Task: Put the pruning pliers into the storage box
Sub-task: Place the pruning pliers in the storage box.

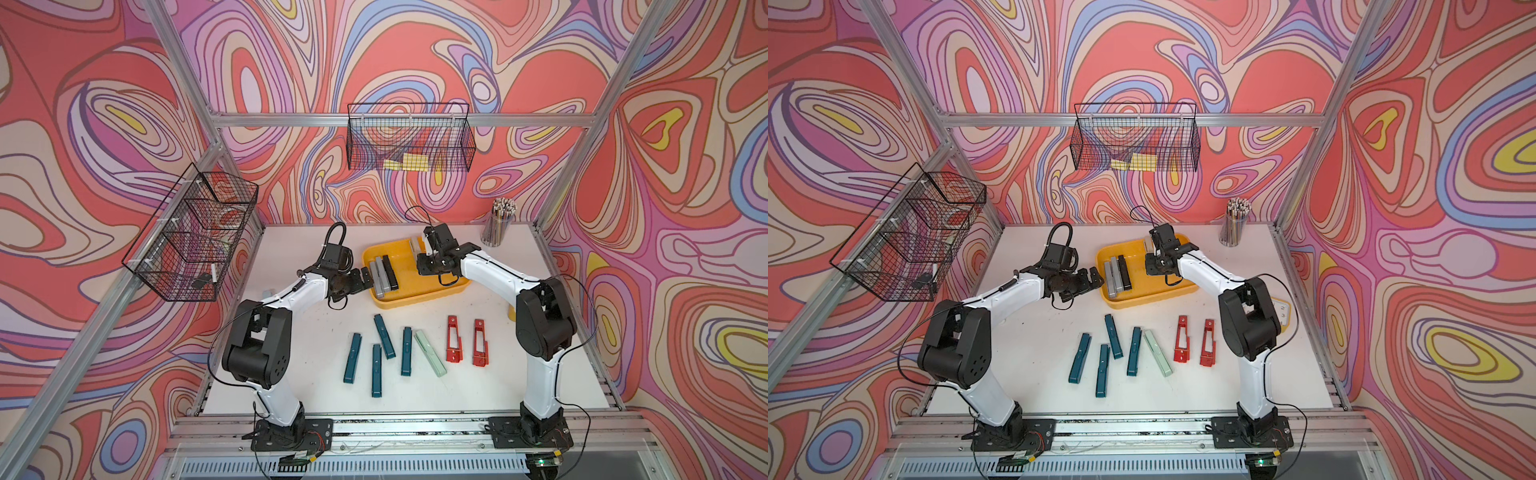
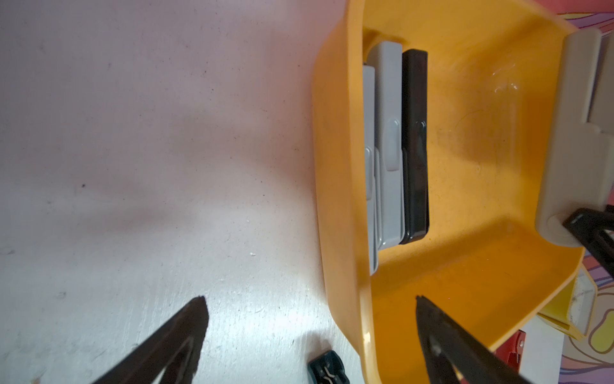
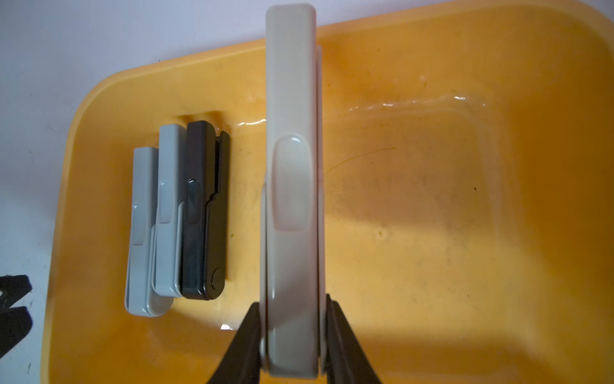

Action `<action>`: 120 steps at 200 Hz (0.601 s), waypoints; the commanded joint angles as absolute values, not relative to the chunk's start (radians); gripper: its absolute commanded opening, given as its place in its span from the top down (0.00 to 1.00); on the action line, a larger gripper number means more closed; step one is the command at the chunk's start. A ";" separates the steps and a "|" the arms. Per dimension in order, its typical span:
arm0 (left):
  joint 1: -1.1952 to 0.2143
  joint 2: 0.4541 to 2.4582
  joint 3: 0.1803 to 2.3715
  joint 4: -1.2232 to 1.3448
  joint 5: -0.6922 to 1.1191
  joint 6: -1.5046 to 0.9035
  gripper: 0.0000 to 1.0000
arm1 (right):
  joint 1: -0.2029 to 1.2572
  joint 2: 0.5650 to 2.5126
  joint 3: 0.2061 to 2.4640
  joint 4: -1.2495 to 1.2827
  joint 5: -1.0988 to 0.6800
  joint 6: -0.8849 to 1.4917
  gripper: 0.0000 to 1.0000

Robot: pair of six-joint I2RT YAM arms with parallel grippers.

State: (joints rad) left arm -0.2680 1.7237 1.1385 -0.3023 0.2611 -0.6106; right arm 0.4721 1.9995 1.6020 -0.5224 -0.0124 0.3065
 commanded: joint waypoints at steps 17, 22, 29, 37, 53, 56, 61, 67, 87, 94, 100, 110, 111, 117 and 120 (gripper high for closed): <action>-0.263 1.692 1.144 -0.306 0.254 -0.604 0.01 | 0.496 2.042 1.616 -0.495 0.017 0.307 0.89; -0.264 1.692 1.147 -0.308 0.253 -0.603 0.01 | 0.496 2.047 1.618 -0.494 0.014 0.308 0.88; -0.263 1.689 1.148 -0.315 0.250 -0.599 0.01 | 0.498 2.052 1.625 -0.492 0.011 0.308 0.88; -0.263 1.684 1.145 -0.320 0.247 -0.597 0.01 | 0.500 2.058 1.630 -0.492 0.011 0.308 0.88; -0.263 1.670 1.130 -0.322 0.231 -0.595 0.01 | 0.502 2.079 1.648 -0.499 0.006 0.305 0.88; -0.264 1.667 1.128 -0.321 0.230 -0.594 0.01 | 0.502 2.083 1.652 -0.501 0.005 0.304 0.88; -0.264 1.663 1.124 -0.322 0.228 -0.592 0.01 | 0.504 2.087 1.656 -0.503 0.002 0.304 0.88; -0.264 1.662 1.120 -0.323 0.226 -0.591 0.01 | 0.505 2.092 1.659 -0.503 0.000 0.304 0.88; -0.263 1.667 1.118 -0.321 0.216 -0.591 0.01 | 0.513 2.108 1.660 -0.501 -0.004 0.303 0.88; -0.264 1.672 1.122 -0.319 0.216 -0.591 0.01 | 0.515 2.112 1.661 -0.503 -0.002 0.303 0.88; -0.264 1.678 1.127 -0.320 0.219 -0.591 0.01 | 0.517 2.118 1.662 -0.504 -0.001 0.302 0.88; -0.264 1.687 1.134 -0.318 0.227 -0.594 0.01 | 0.519 2.128 1.663 -0.503 0.000 0.302 0.88; -0.264 1.688 1.135 -0.318 0.227 -0.594 0.01 | 0.519 2.128 1.664 -0.504 0.000 0.302 0.88; -0.264 1.692 1.138 -0.314 0.233 -0.596 0.01 | 0.519 2.132 1.662 -0.502 0.000 0.302 0.88; -0.263 1.695 1.139 -0.312 0.235 -0.597 0.01 | 0.520 2.134 1.660 -0.501 0.001 0.302 0.88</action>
State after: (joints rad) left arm -0.2680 1.6875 1.1351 -0.3061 0.2356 -0.6025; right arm 0.5076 2.1101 1.6360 -0.5159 -0.0048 0.3054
